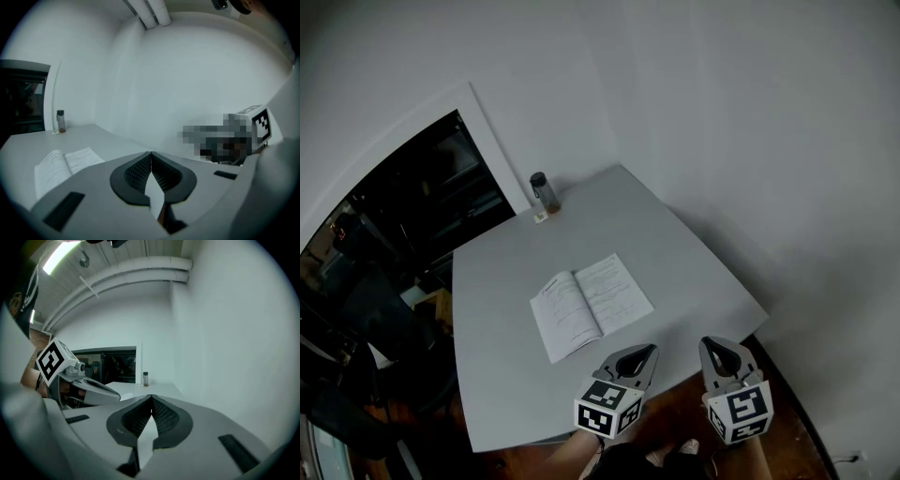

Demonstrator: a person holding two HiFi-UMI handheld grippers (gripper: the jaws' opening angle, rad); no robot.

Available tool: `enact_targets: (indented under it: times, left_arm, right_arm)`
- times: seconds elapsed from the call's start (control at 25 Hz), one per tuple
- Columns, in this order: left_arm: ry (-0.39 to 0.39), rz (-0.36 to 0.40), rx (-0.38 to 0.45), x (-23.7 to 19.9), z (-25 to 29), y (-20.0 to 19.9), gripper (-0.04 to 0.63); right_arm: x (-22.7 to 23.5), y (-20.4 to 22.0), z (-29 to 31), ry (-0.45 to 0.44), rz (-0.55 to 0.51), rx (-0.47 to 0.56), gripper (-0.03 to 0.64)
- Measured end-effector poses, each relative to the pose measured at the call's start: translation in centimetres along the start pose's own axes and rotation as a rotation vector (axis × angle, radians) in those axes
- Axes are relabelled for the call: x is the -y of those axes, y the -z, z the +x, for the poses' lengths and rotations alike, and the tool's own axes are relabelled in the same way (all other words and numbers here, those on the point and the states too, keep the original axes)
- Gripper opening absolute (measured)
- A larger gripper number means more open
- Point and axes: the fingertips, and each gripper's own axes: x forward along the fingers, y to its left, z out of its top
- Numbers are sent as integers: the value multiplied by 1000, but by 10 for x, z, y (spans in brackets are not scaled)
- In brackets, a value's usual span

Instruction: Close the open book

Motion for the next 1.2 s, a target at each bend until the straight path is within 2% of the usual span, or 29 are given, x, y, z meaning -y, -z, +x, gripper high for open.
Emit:
enact_targets:
  times: [0.24, 0.44, 0.56, 0.88, 1.04, 1.2]
  left_arm:
    - [-207, -56, -9, -42, -16, 5, 5]
    - [-294, -92, 10, -85, -20, 20, 5]
    - [-330, -157, 21, -112, -25, 34, 5]
    - [-451, -270, 43, -171, -44, 57, 5]
    - [-520, -321, 33, -184, -52, 72, 5]
    - [-596, -357, 9, -195, -51, 89, 5]
  right_arm:
    - [-19, 0, 50, -212, -4, 12, 5]
    - [-54, 1, 105, -391, 18, 9, 5]
    - [-77, 5, 128, -487, 3, -20, 5]
    - [-111, 17, 180, -540, -73, -131, 5]
    - [-117, 24, 195, -575, -92, -174, 5]
    - [-123, 27, 209, -648, -109, -191, 5]
